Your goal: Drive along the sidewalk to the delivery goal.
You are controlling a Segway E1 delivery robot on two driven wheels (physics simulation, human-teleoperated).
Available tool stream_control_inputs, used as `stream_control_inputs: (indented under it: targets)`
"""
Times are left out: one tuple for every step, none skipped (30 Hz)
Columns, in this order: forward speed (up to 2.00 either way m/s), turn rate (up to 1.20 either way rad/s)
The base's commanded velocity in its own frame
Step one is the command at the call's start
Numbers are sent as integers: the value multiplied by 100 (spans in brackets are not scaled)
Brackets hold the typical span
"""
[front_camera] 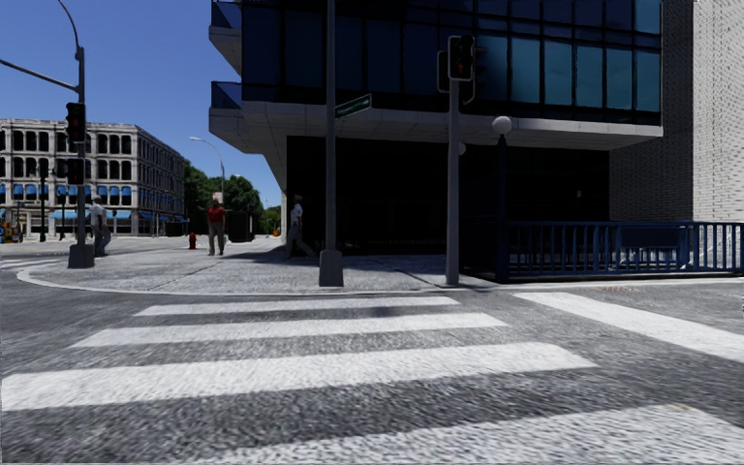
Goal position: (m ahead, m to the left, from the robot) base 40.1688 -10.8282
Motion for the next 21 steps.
stream_control_inputs:
  targets:
    - [200,-36]
    - [200,-36]
    - [200,-36]
    - [200,-36]
    - [200,-36]
    - [200,-36]
    - [200,-36]
    - [200,-36]
    - [200,-34]
    - [200,-22]
    - [200,-13]
    - [200,-13]
    - [200,0]
    - [200,0]
    - [200,0]
    - [200,0]
    - [200,0]
    - [200,0]
    - [200,0]
    - [200,0]
    - [200,0]
